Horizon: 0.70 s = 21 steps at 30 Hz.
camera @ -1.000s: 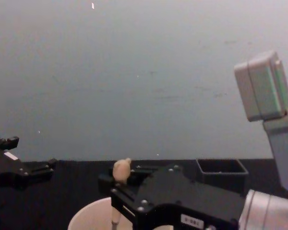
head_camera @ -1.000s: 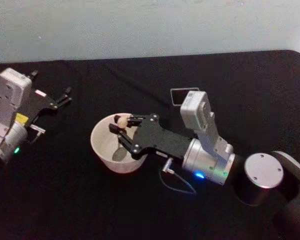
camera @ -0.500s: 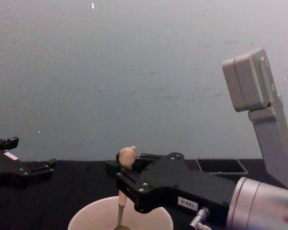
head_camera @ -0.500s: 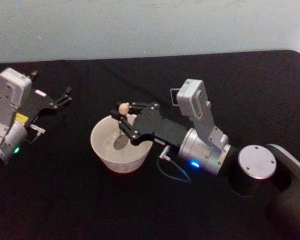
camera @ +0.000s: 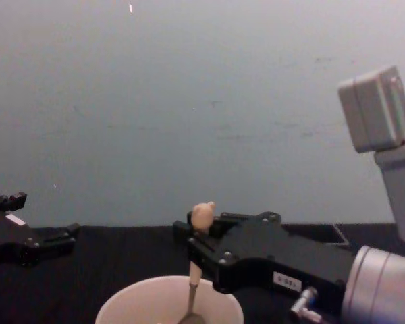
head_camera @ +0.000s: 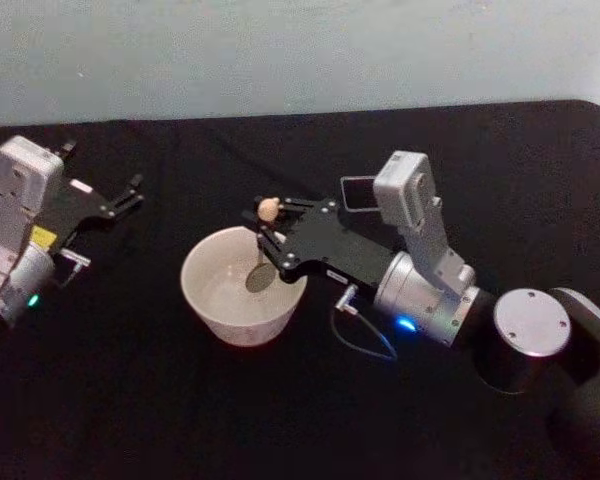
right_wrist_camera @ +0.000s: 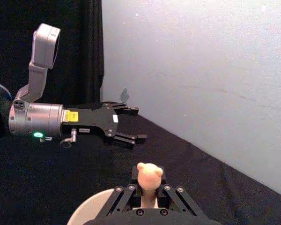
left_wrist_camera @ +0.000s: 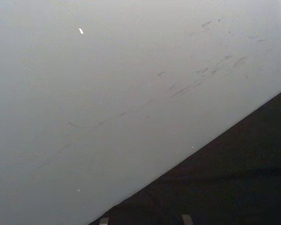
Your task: Pick up the stirring spoon with one hand, stir inside the cup, then place it back in its original position.
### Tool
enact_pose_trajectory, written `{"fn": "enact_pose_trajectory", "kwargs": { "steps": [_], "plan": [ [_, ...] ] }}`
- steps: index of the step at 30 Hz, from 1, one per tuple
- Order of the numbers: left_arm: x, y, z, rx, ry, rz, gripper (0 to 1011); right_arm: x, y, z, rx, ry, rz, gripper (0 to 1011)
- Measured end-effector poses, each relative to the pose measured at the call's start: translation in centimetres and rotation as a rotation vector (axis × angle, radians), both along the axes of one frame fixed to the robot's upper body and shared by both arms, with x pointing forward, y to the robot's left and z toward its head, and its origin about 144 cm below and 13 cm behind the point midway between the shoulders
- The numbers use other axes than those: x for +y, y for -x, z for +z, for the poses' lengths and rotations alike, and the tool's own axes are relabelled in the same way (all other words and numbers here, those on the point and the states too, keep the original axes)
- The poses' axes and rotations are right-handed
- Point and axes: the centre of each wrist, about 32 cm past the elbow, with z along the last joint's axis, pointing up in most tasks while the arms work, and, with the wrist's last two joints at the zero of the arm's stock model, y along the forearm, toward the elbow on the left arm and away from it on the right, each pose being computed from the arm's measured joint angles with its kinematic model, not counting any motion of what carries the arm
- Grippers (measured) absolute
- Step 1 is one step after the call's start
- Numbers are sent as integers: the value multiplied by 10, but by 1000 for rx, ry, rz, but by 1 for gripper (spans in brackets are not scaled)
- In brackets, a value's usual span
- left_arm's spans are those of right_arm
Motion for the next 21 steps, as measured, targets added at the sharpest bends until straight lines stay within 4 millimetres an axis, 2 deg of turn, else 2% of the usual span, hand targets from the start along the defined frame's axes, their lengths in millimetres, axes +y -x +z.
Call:
{"fn": "enact_pose_trajectory", "kwargs": {
  "steps": [10, 21],
  "plan": [
    [0, 0, 0, 0, 0, 0, 1001, -10, 10, 2, 14, -2, 7, 171],
    [0, 0, 0, 0, 0, 0, 1001, -8, 23, -1, 39, 12, 70, 171]
  ]
}}
